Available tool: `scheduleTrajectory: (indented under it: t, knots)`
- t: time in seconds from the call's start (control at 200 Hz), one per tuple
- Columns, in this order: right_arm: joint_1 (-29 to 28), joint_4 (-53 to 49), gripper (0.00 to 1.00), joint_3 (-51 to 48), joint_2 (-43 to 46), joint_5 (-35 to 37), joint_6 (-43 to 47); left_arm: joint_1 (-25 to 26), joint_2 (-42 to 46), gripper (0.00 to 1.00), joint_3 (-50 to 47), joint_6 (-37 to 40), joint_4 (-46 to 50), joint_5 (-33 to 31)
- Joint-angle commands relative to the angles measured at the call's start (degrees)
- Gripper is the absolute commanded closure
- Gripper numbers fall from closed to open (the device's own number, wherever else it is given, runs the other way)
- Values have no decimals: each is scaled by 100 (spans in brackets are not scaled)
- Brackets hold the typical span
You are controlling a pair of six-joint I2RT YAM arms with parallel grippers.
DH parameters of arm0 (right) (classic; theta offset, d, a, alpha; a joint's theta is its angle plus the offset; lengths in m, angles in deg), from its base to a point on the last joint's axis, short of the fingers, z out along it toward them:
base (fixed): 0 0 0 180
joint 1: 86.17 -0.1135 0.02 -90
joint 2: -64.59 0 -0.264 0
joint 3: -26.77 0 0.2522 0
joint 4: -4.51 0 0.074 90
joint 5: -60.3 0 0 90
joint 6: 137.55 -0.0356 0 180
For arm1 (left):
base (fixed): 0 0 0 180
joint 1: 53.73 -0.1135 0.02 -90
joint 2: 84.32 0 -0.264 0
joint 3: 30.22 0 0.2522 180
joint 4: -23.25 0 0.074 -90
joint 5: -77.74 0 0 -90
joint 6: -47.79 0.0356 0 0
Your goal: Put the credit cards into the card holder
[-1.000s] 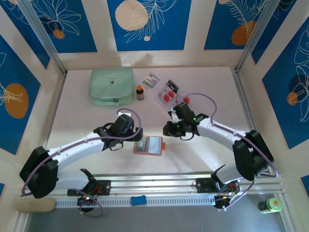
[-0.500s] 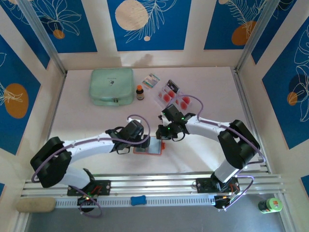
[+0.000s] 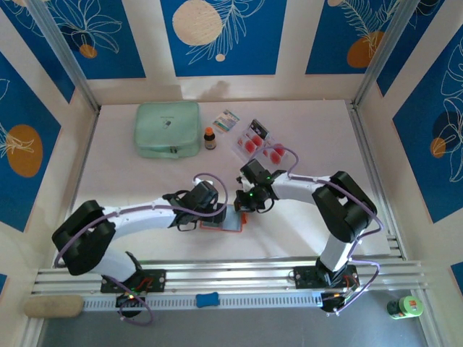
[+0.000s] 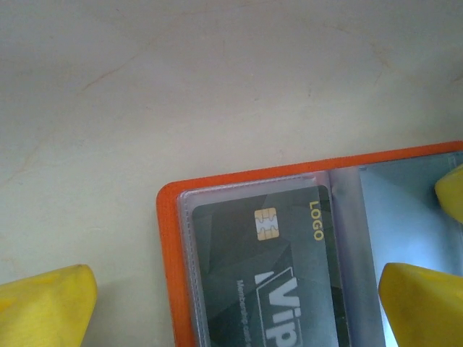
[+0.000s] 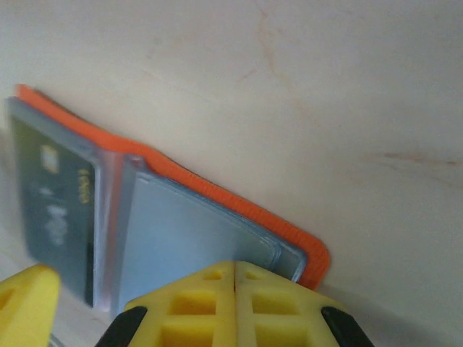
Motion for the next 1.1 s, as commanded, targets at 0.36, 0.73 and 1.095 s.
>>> scheduleTrajectory:
  t: [0.36, 0.73, 1.095]
  knots:
    - [82, 343, 99, 1, -262, -550, -144, 108, -130, 0, 70, 6, -299, 61]
    - [93, 387, 98, -8, -279, -614, -189, 116, -401, 0, 16, 56, -369, 2]
    - [220, 292, 86, -55, 268, -546, -248, 114, -459, 8, -124, -126, -305, -55]
